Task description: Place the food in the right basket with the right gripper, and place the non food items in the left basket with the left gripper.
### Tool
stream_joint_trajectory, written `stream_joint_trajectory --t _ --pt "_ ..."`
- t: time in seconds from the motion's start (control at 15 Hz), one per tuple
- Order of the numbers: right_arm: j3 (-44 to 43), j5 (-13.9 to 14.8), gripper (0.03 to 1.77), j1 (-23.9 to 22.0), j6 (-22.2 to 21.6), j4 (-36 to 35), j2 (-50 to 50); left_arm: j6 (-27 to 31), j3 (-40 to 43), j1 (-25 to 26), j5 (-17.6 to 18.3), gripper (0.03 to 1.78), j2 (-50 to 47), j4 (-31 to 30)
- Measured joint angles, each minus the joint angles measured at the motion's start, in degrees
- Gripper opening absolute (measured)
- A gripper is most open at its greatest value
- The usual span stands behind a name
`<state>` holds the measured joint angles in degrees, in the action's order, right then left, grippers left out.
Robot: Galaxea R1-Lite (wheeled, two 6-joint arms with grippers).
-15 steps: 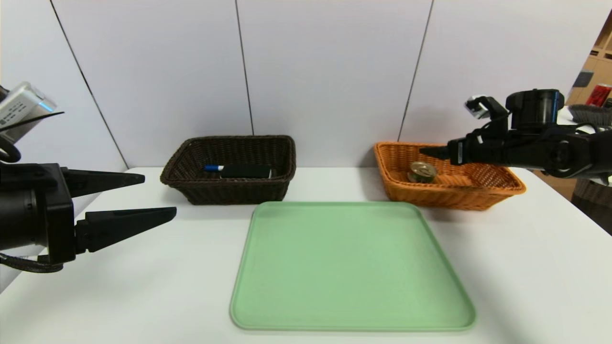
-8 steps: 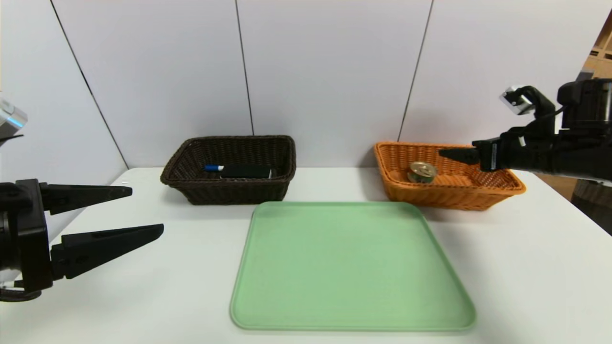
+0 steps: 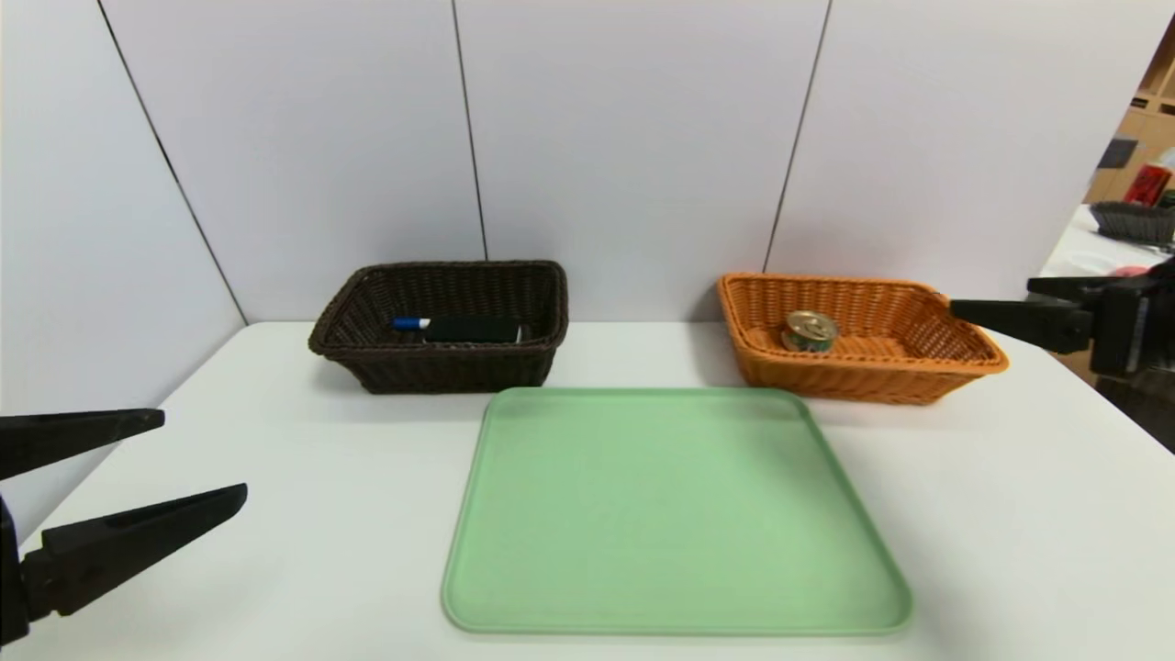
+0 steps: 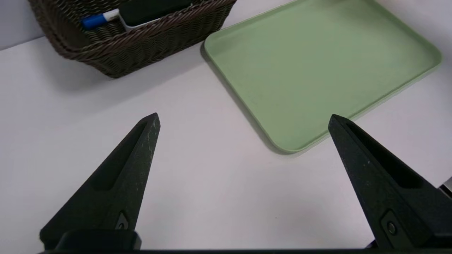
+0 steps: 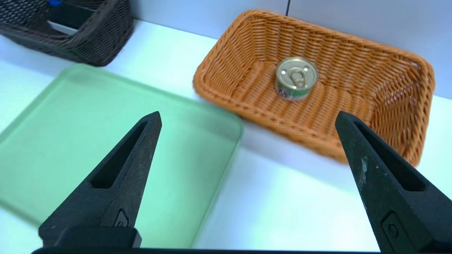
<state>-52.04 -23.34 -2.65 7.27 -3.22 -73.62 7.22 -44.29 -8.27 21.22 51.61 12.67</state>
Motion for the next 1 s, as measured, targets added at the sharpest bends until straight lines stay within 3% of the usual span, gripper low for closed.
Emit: stream_joint_trajectory --t 0.2,0.73,1.0 --pt "2.93 0.04 1.69 -0.3 -0.3 7.01 10.31 0.17 3.44 0.06 -3.62 1.69 -5.69 0.94" --pt "8.69 0.41 1.69 -0.6 -3.47 22.67 33.55 1.33 9.07 6.36 -3.97 1.69 -23.13 9.11" --pt "9.59 1.38 1.69 -0.62 -3.72 25.26 39.8 1.35 11.35 7.8 -4.0 1.69 -29.87 13.1"
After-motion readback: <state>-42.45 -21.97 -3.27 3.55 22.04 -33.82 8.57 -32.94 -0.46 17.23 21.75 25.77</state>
